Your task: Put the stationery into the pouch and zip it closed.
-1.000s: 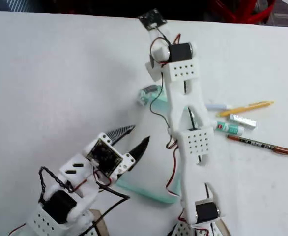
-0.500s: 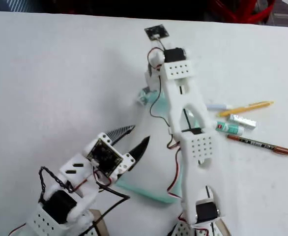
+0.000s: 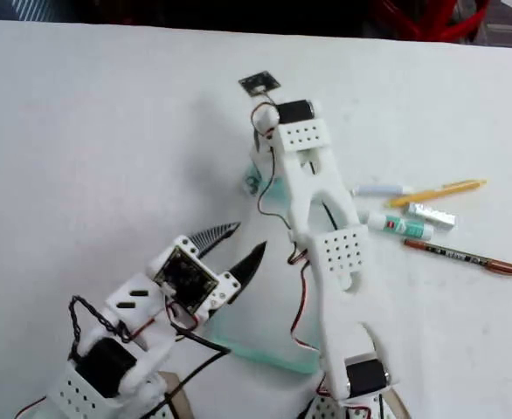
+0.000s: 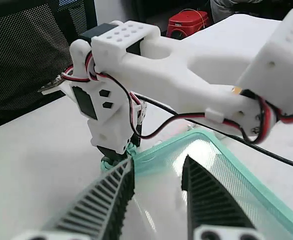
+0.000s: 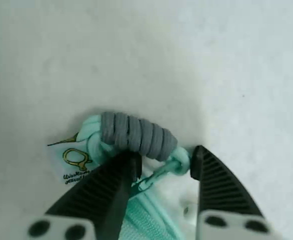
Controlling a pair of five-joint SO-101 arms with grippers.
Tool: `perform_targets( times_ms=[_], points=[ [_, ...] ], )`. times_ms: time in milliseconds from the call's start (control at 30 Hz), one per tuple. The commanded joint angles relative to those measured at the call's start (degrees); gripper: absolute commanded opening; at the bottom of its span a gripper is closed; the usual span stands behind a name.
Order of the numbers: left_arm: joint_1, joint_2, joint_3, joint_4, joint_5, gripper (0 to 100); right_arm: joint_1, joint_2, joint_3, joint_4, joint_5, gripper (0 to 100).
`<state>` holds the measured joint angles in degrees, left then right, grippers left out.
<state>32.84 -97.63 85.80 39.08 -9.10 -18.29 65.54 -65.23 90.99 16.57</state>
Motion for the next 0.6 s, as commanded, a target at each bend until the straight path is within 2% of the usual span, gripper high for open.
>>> perform_targets(
  times_ms=[0, 133, 167, 367, 500, 567],
  points=[
    [-0.5, -0.3, -0.4, -1.1, -0.3, 17, -1.2, 1.1, -2.5, 3.6, 3.5, 14.6],
    [-0.5, -0.3, -0.4, -1.1, -0.3, 17, -1.9, 2.7, -3.0, 4.6, 12.1, 1.8],
    [-0.5, -0.3, -0.4, -1.1, -0.3, 17, -1.8, 2.8, -3.1, 4.6, 13.0, 1.4],
    [-0.5, -0.3, -0.4, -1.3, -0.3, 17, 2.1, 2.8, -15.6, 4.8, 12.6, 1.9],
    [-0.5, -0.3, -0.4, -1.3, -0.3, 17, 3.9, 2.8, -29.3, 7.9, 7.0, 1.8],
    [-0.2, -0.2, -0.4, -1.3, -0.4, 17, 4.0, 0.7, -30.2, 7.9, 6.1, 1.8]
  ],
)
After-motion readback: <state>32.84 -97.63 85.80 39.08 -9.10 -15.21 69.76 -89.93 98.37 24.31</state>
